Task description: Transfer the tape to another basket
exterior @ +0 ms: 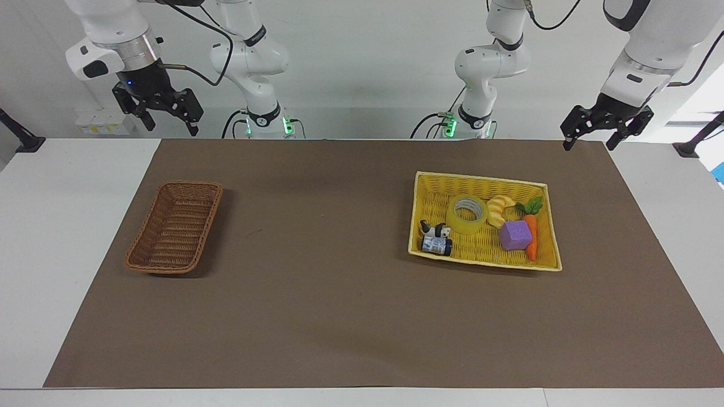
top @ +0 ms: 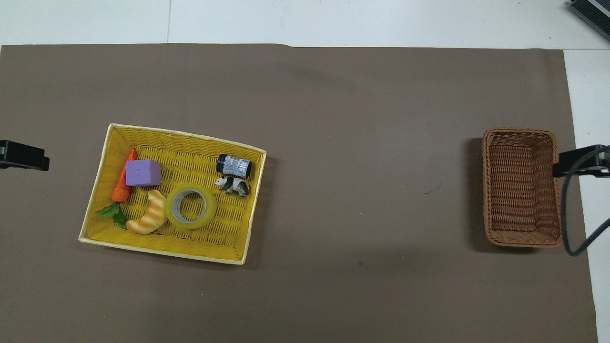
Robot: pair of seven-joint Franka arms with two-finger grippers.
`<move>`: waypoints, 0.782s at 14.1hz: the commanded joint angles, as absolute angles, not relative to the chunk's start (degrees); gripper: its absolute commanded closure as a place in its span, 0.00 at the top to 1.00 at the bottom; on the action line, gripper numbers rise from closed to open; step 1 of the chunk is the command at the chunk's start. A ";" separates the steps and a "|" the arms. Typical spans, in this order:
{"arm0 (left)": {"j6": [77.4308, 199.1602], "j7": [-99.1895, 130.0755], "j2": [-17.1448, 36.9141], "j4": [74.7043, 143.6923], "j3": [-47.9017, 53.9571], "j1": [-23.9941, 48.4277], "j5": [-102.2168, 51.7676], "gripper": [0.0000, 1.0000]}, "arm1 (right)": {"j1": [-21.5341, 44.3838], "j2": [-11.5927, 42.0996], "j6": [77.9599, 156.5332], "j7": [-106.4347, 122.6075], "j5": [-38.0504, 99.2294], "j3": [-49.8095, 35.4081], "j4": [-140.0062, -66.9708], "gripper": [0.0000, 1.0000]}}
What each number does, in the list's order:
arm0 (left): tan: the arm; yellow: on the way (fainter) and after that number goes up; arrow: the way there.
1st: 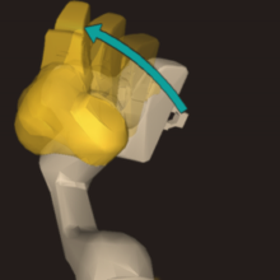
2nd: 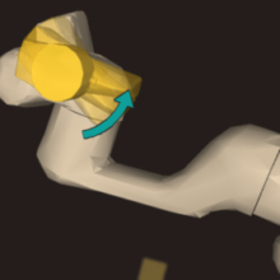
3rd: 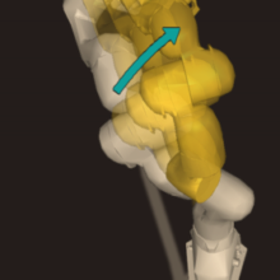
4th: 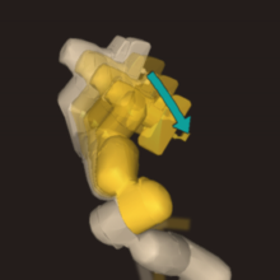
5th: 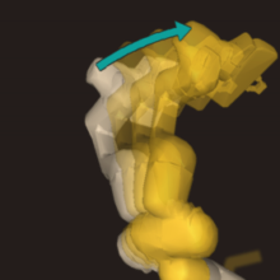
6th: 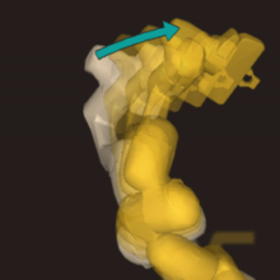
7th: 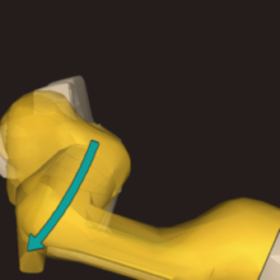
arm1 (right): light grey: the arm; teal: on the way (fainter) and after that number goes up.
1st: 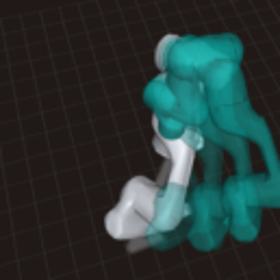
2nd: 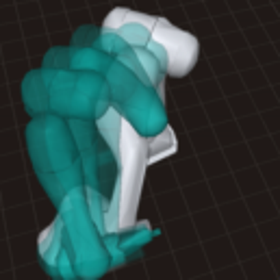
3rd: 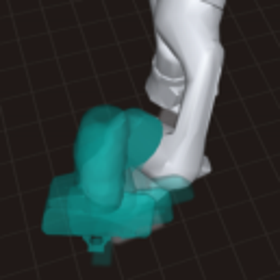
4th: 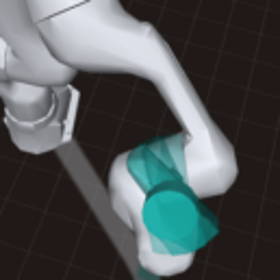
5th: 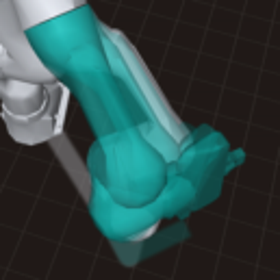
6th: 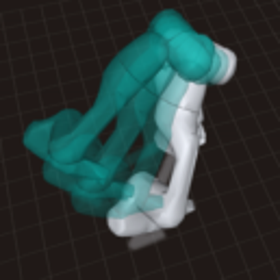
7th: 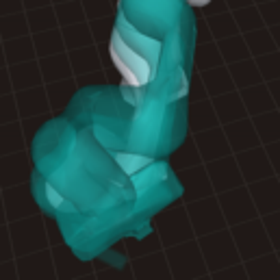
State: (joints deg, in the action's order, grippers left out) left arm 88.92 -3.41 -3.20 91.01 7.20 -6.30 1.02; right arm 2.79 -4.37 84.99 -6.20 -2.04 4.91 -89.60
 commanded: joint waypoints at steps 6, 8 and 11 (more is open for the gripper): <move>88.94 -3.95 -3.34 91.05 7.73 -7.03 1.14 1.00 | 2.29 -5.19 84.99 -6.50 -1.85 4.57 -90.18 1.00; 88.94 -3.96 -3.34 91.05 7.73 -7.03 1.14 1.00 | 2.29 -5.19 84.99 -6.50 -1.85 4.57 -90.18 1.00; 88.95 -3.96 -3.34 91.05 7.73 -7.03 1.14 1.00 | 2.29 -5.19 84.99 -6.50 -1.85 4.57 -90.18 1.00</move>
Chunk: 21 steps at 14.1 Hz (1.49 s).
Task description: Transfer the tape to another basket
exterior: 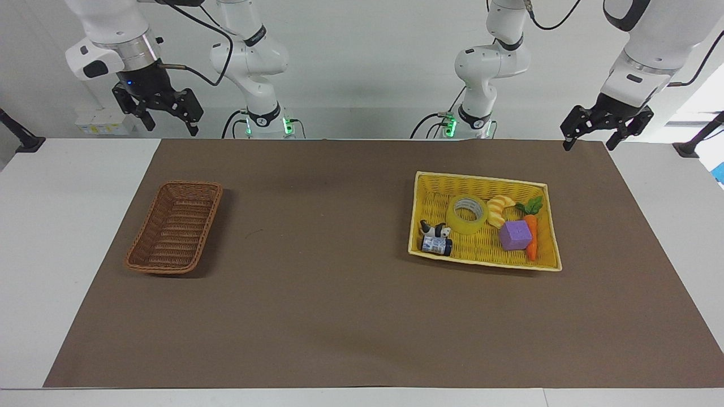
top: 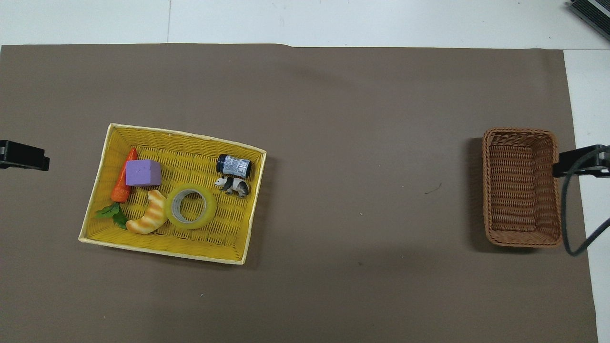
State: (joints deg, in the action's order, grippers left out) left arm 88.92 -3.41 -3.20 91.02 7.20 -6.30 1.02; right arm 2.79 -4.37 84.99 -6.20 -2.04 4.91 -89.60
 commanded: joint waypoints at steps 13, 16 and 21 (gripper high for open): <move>89.12 -3.96 -3.69 91.76 7.73 -7.03 1.14 1.00 | 2.72 -5.80 82.97 -2.47 2.01 4.57 -90.18 1.00; 89.12 -3.96 -3.69 91.76 7.73 -7.03 1.14 1.00 | 2.38 -5.80 82.97 -2.81 2.11 4.75 -90.26 1.00; 89.12 -3.96 -3.78 92.02 7.82 -6.94 1.14 1.00 | 2.29 -5.80 83.49 -2.81 1.67 4.75 -90.26 1.00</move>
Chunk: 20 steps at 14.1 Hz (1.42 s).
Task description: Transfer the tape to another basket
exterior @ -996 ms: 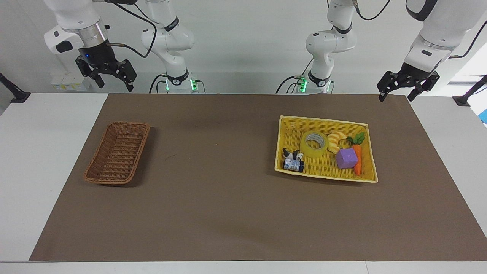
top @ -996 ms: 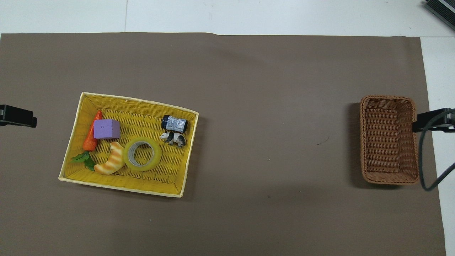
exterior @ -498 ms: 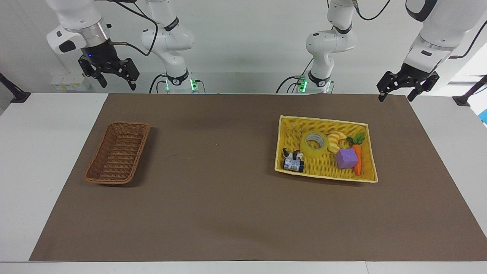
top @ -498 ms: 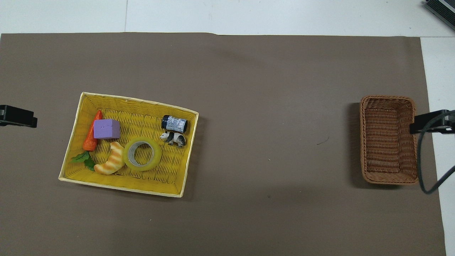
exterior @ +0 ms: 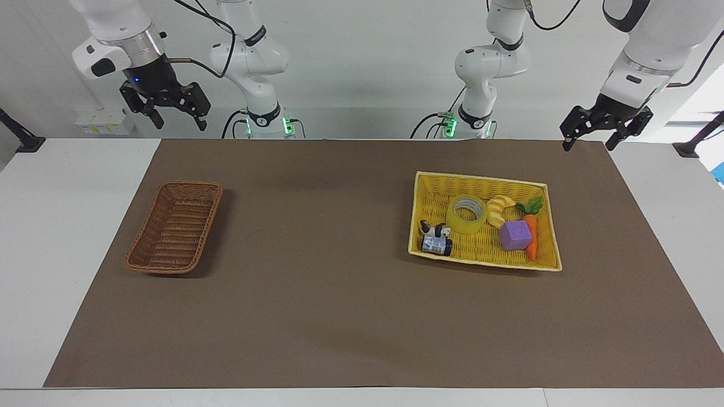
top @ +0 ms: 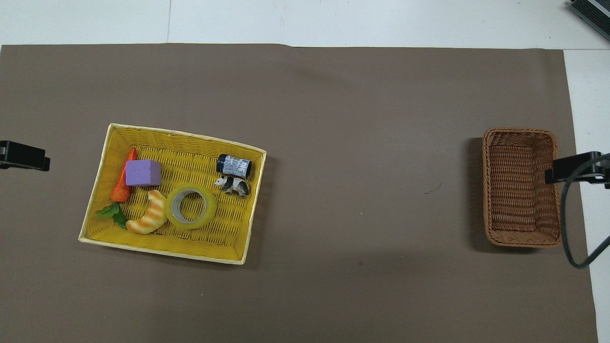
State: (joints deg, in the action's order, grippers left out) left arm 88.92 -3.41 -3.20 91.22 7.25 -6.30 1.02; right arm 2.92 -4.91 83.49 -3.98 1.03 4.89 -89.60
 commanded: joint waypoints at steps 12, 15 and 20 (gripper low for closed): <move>104.21 -4.04 2.72 98.24 7.73 -6.15 1.23 1.00 | 2.20 -5.89 83.67 -2.81 1.58 4.75 -90.44 1.00; 111.34 -3.52 2.73 106.75 7.91 -5.98 1.06 1.00 | 2.20 -5.89 83.67 -2.72 1.58 4.75 -90.44 1.00; 122.23 0.77 1.32 122.58 7.91 -1.07 -2.90 1.00 | 2.20 -5.89 83.58 -2.72 1.58 4.75 -90.44 1.00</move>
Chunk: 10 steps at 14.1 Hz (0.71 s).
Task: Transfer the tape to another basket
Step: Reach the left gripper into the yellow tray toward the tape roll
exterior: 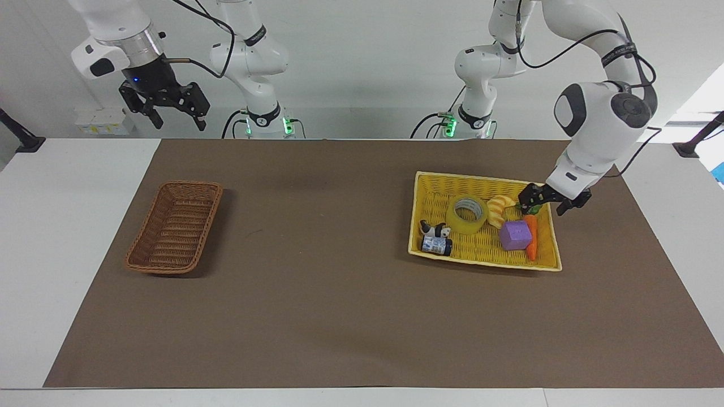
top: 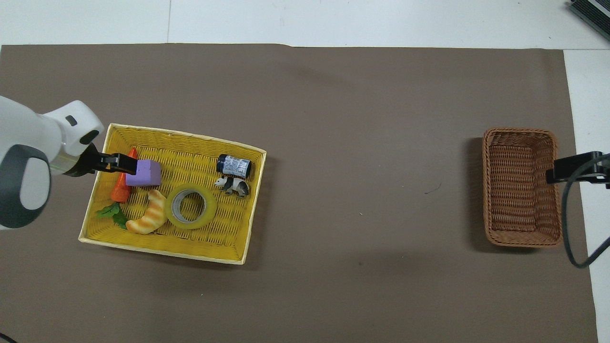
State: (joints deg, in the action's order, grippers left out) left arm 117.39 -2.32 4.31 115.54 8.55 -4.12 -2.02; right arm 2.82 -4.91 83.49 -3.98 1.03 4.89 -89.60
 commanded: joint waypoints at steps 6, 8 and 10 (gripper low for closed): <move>136.90 14.93 1.14 135.86 7.91 7.46 -2.99 1.00 | 2.20 -5.89 83.50 -2.99 1.58 4.83 -90.53 1.00; 137.46 14.94 0.79 136.58 7.91 7.73 -2.99 0.21 | 2.20 -5.98 83.50 -2.99 1.58 4.83 -90.53 1.00; 136.76 13.98 1.14 135.80 7.74 7.39 -2.90 0.00 | 2.20 -5.98 83.41 -2.99 1.58 4.83 -90.53 1.00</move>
State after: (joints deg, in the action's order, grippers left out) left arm 136.17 14.36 2.65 133.78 8.44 6.90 -2.21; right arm 2.79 -4.91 83.49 -3.98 1.03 4.94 -89.60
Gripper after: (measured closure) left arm 0.361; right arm 0.000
